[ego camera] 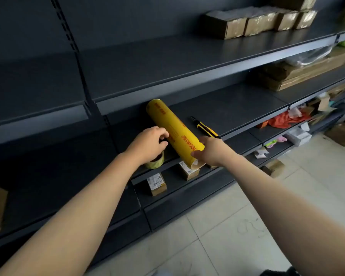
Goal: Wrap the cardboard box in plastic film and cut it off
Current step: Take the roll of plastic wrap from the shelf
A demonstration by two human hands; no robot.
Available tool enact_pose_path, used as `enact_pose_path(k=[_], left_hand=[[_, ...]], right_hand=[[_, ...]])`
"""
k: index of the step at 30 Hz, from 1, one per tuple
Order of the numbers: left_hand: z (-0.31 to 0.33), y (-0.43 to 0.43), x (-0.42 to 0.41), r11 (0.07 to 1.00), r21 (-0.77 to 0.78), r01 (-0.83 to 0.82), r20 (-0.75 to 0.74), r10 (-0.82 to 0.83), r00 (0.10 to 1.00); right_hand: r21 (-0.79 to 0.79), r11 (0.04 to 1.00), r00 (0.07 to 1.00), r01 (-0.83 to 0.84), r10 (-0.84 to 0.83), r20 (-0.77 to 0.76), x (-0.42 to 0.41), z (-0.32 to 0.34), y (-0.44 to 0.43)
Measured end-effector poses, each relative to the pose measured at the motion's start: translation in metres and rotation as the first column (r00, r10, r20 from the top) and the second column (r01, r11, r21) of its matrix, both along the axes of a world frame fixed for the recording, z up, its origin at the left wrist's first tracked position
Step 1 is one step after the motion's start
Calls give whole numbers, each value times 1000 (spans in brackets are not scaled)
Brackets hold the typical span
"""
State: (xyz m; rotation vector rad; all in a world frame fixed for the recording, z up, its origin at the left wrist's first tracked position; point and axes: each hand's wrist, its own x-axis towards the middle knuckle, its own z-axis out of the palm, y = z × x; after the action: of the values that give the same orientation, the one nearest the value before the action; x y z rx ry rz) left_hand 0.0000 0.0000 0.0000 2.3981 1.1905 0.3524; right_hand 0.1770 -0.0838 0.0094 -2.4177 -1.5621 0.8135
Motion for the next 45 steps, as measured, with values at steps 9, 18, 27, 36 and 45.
enact_pose_path(k=[9, 18, 27, 36, 45], left_hand=[[-27, 39, 20, 994, -112, -2, -37, -2, 999], [-34, 75, 32, 985, -122, 119, -46, -125, 991], [-37, 80, 30, 992, -116, 49, -70, -58, 996], [-20, 7, 34, 987, -157, 26, -33, -31, 999], [-4, -124, 48, 966, -257, -39, 178, 87, 980]], right_hand=[[-143, 936, 876, 322, -352, -330, 8, -43, 36], [-270, 591, 251, 761, -650, -717, 10, -72, 63], [-399, 233, -274, 887, -428, -861, -2, -73, 35], [-277, 225, -188, 934, -347, -919, -7, -36, -55], [-191, 206, -136, 960, -254, -958, 7, 2, -207]])
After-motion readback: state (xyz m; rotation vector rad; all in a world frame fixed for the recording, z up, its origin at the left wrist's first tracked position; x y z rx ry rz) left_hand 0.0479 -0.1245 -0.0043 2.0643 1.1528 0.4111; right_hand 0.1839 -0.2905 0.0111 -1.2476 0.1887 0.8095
